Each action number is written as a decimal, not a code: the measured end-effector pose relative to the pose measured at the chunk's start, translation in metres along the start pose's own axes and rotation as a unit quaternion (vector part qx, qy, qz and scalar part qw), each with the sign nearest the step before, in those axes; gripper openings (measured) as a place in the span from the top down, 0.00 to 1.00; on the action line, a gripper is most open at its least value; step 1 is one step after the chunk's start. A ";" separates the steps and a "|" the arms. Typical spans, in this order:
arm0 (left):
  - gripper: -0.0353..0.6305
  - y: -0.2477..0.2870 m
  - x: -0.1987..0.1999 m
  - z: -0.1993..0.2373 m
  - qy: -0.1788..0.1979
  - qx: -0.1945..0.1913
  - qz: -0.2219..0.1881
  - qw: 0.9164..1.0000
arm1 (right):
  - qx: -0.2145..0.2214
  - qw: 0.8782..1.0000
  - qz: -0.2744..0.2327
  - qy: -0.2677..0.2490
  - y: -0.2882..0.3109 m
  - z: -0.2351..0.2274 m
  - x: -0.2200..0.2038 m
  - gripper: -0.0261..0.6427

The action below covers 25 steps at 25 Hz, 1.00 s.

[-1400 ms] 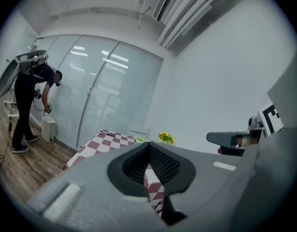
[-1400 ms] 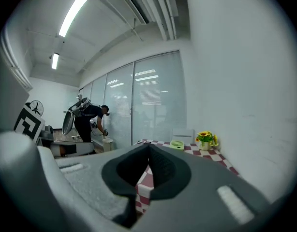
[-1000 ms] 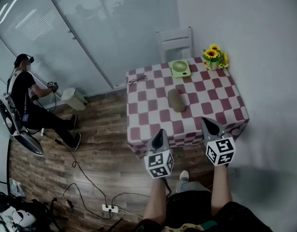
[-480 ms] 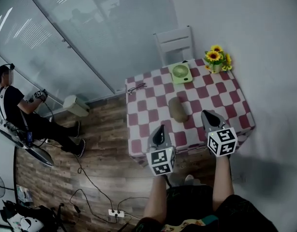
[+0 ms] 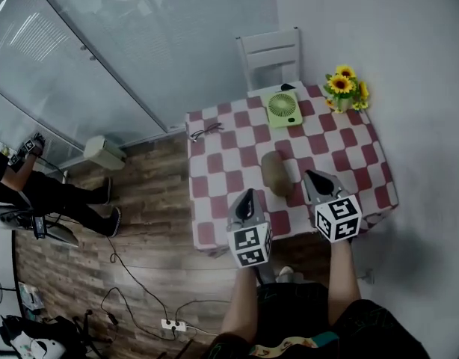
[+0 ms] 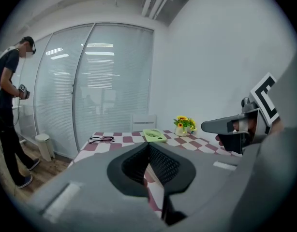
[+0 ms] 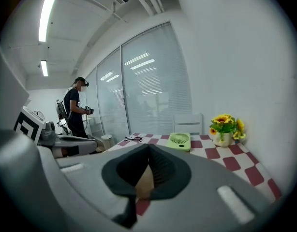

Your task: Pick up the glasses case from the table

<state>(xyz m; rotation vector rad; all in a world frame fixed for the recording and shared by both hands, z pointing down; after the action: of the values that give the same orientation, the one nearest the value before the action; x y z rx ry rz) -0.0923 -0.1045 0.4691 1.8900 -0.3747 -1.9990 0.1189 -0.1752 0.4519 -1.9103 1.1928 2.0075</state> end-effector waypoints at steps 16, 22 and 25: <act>0.93 0.111 -0.017 0.037 -0.037 -0.036 0.095 0.994 | 0.019 0.993 0.114 0.008 0.107 -0.012 -0.015 0.95; 0.93 0.135 -0.022 0.040 -0.040 -0.050 0.108 0.992 | 0.061 0.982 0.180 -0.001 0.133 -0.005 -0.021 0.76; 0.93 0.145 -0.022 0.044 -0.045 -0.057 0.114 0.991 | 0.090 0.969 0.228 0.009 0.147 -0.001 -0.024 0.60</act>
<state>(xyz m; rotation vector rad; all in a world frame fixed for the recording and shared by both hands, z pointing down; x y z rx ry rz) -0.1239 -0.2273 0.5547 1.6134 -0.4680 -1.9148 0.0391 -0.2656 0.5389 -1.6837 1.8903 1.9871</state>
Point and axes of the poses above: the fingertips, and each gripper's own axes: y forward along the fingers, z to its left, x out of its top, the point moved 9 cm from there along -y, backward along the fingers, and after that the axes turned 7 degrees about z, right-handed, at the moved point
